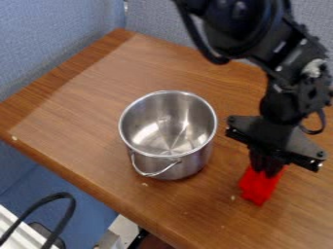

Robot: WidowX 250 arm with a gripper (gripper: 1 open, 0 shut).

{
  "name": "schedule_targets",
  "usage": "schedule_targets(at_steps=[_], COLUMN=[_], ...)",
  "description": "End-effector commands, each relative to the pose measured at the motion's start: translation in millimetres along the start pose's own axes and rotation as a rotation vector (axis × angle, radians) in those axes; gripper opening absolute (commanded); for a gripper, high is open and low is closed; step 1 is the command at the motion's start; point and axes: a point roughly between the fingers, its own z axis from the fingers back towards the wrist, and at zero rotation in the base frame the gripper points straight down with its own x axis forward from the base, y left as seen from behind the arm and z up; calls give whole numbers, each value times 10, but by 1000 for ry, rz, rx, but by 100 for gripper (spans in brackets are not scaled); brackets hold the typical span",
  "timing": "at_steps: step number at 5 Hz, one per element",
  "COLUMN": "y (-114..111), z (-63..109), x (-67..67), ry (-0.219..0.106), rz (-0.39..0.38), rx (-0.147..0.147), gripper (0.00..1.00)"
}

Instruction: Move the red object from the metal pot to the table

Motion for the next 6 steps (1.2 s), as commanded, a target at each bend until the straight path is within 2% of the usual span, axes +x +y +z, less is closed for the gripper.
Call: schedule_targets(at_steps=[1, 3, 5, 6], y=[-36, -27, 162, 206], z=[3, -67, 15, -57], x=[-12, -110, -149, -106], ry=[-25, -10, 5, 14], rz=[-25, -73, -184, -183], rx=[4, 33, 43, 50], gripper=[0, 0, 0, 0])
